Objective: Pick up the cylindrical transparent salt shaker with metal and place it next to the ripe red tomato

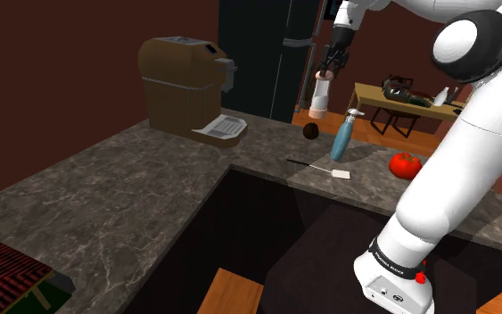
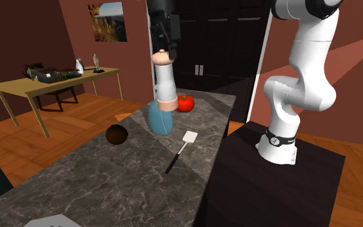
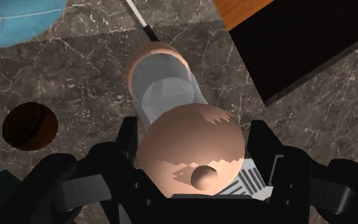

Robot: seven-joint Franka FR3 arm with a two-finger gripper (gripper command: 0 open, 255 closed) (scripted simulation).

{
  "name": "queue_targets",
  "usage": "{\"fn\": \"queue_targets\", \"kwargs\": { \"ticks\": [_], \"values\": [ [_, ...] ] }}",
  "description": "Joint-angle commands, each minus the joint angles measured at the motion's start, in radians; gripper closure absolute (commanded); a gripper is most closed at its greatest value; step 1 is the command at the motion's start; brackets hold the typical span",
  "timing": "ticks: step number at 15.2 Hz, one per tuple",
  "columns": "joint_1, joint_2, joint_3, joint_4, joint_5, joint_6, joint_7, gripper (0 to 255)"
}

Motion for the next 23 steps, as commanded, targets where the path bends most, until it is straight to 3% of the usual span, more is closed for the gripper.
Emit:
{"fn": "queue_targets", "kwargs": {
  "ticks": [1,12,23],
  "values": [
    [-0.015,-0.049,-0.015,-0.058,-0.022,0.009,-0.034,255],
    [-0.116,-0.182,-0.132,-0.216,-0.116,0.029,-0.250,255],
    [-0.220,-0.178,-0.299,-0.226,-0.170,0.034,-0.519,255]
  ]
}}
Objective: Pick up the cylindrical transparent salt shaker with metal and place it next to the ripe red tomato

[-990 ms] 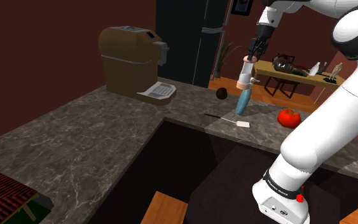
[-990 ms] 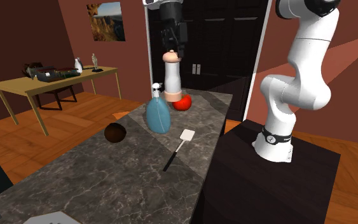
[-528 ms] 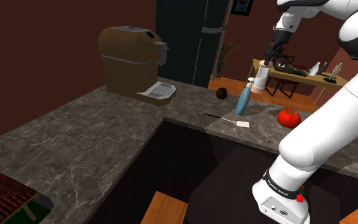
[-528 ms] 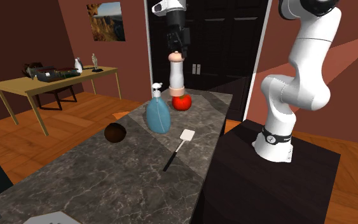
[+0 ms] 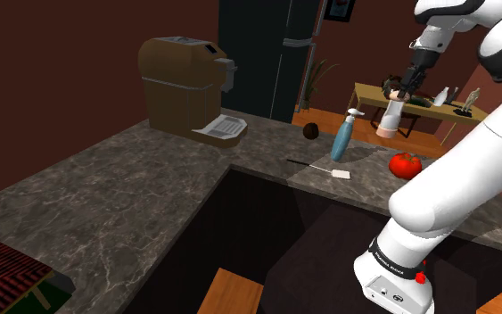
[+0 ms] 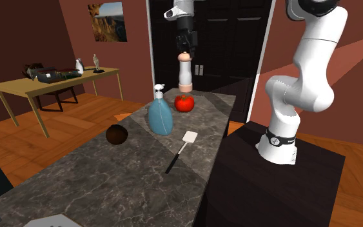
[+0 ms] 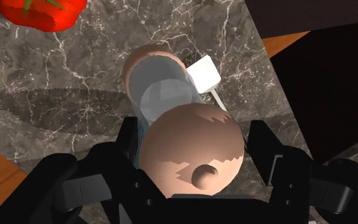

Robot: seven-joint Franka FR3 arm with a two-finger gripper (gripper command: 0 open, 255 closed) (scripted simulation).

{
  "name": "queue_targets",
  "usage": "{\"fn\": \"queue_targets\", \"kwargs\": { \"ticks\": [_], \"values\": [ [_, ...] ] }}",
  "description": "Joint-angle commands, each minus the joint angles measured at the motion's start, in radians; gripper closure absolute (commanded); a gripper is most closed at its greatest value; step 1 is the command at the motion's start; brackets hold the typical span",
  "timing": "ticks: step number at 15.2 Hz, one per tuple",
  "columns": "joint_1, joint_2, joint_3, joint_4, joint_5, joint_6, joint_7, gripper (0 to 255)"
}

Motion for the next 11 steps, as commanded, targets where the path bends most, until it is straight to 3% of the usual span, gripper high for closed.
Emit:
{"fn": "queue_targets", "kwargs": {
  "ticks": [1,6,11],
  "values": [
    [-0.020,0.021,-0.040,0.013,0.000,0.003,-0.063,255],
    [-0.070,0.092,-0.138,0.061,0.019,0.005,-0.217,255],
    [-0.141,0.218,-0.240,0.141,0.088,0.000,-0.398,255]
  ]
}}
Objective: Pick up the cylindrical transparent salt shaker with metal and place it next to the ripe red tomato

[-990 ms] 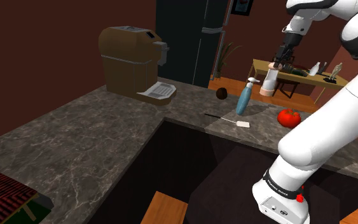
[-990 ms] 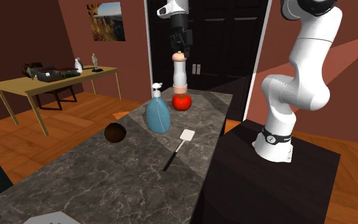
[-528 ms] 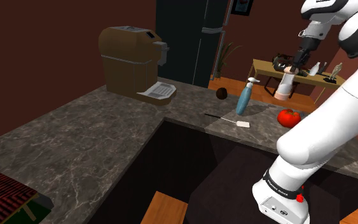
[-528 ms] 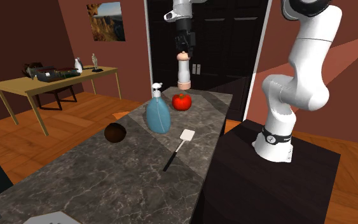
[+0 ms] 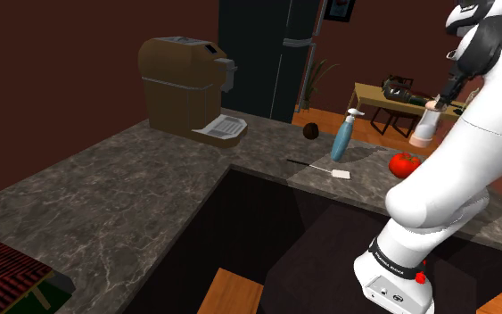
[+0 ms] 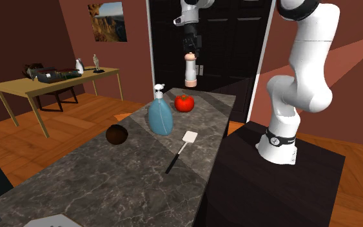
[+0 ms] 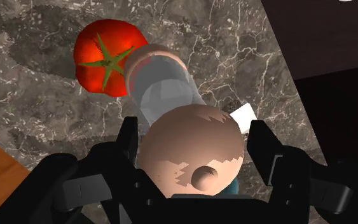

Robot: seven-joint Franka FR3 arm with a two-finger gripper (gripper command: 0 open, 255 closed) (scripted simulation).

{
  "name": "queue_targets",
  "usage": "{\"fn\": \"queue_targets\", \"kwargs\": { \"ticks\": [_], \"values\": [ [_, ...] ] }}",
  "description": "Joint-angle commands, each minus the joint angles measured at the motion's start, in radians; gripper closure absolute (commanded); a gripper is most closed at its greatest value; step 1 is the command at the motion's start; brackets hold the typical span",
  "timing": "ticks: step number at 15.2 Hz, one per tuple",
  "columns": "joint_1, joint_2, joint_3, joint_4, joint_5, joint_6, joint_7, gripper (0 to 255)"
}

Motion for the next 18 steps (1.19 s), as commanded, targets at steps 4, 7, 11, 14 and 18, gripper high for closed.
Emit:
{"fn": "queue_targets", "kwargs": {
  "ticks": [4,7,11,14,18],
  "values": [
    [-0.123,0.182,-0.079,0.117,0.120,-0.018,-0.206,255],
    [-0.238,0.296,-0.088,0.206,0.198,-0.044,-0.316,255],
    [-0.418,0.444,-0.069,0.358,0.298,-0.095,-0.434,255],
    [-0.573,0.559,-0.038,0.510,0.371,-0.148,-0.500,255],
    [-0.536,0.542,-0.044,0.421,0.357,-0.080,-0.503,255]
  ]
}}
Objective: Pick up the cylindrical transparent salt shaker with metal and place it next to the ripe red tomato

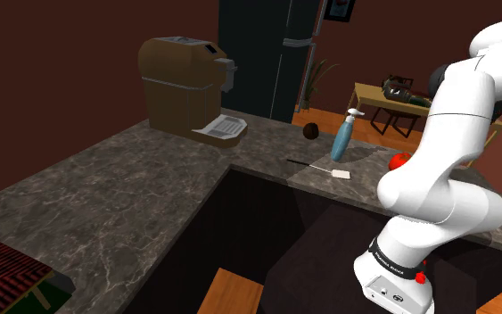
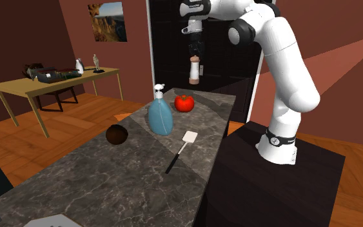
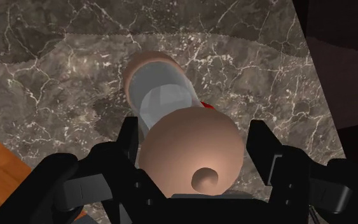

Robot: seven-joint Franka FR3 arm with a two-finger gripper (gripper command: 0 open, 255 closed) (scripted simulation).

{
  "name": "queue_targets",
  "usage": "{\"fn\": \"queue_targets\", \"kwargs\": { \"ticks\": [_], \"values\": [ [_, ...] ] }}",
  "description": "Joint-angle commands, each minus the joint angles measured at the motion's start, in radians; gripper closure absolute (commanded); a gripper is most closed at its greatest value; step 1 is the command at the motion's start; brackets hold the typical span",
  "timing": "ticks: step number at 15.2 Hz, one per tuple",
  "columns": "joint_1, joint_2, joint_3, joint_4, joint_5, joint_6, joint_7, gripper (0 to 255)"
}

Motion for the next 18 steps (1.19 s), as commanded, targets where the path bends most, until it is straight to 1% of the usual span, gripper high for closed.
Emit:
{"fn": "queue_targets", "kwargs": {
  "ticks": [1,9,18],
  "values": [
    [0.013,-0.005,-0.002,-0.038,-0.004,0.031,-0.004,255],
    [0.061,-0.017,-0.007,-0.176,-0.011,0.148,-0.011,255],
    [0.089,-0.009,-0.002,-0.295,-0.001,0.265,-0.024,255]
  ]
}}
